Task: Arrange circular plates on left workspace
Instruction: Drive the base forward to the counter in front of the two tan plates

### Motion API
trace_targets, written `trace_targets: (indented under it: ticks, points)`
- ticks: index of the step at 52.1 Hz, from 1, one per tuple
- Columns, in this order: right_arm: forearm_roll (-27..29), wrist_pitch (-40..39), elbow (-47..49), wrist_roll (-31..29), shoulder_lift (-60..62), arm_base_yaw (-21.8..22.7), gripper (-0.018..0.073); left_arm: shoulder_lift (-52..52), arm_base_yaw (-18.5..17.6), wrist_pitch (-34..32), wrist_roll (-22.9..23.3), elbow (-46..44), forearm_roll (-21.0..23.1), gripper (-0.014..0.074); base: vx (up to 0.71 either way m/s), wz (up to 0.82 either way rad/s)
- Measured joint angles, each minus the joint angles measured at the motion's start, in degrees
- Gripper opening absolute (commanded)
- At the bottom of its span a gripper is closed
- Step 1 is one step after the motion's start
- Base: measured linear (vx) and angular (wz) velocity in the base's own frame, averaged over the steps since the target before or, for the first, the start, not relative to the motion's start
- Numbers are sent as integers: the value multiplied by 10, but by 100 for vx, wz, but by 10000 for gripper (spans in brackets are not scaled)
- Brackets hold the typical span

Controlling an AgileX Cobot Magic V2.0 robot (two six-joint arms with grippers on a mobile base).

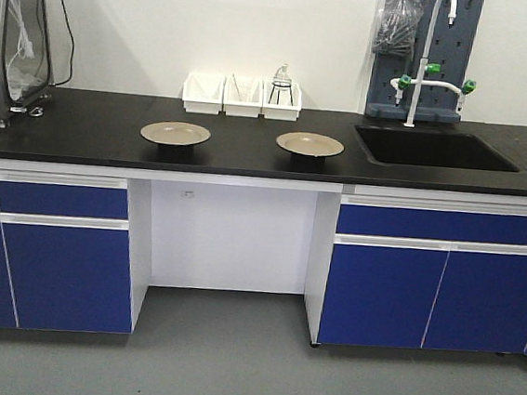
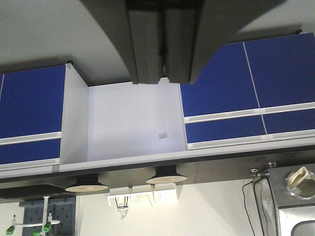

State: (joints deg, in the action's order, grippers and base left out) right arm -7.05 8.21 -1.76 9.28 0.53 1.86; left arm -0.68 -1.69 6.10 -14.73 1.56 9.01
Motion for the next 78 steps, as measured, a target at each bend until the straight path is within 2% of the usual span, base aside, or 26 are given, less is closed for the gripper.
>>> trace_targets:
  ticks: [48, 78]
  points:
    - [0, 0, 0, 0, 0, 0, -1, 0, 0, 0, 0, 0, 0, -6, 1, -1]
    - [0, 0, 0, 0, 0, 0, -1, 0, 0, 0, 0, 0, 0, -6, 18, 5]
